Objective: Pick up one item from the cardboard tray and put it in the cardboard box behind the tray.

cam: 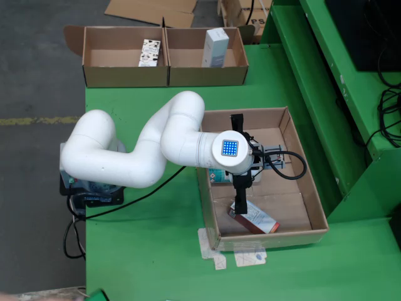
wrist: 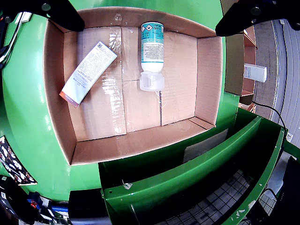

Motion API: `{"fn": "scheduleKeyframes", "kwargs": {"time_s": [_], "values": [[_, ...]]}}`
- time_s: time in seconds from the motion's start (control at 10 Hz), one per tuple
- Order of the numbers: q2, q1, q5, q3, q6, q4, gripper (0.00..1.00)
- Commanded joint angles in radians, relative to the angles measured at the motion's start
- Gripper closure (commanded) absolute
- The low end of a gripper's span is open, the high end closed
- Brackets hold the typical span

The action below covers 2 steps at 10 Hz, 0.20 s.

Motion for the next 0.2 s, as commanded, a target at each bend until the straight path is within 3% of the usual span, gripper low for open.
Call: {"fn": "scheduleKeyframes", "kwargs": {"time_s": [0.0, 0.1], "values": [[0.039, -0.007, 0.011, 0.018, -0.007, 0.013, 0.00], [0.039, -0.007, 0.011, 0.018, -0.007, 0.013, 0.00]]}}
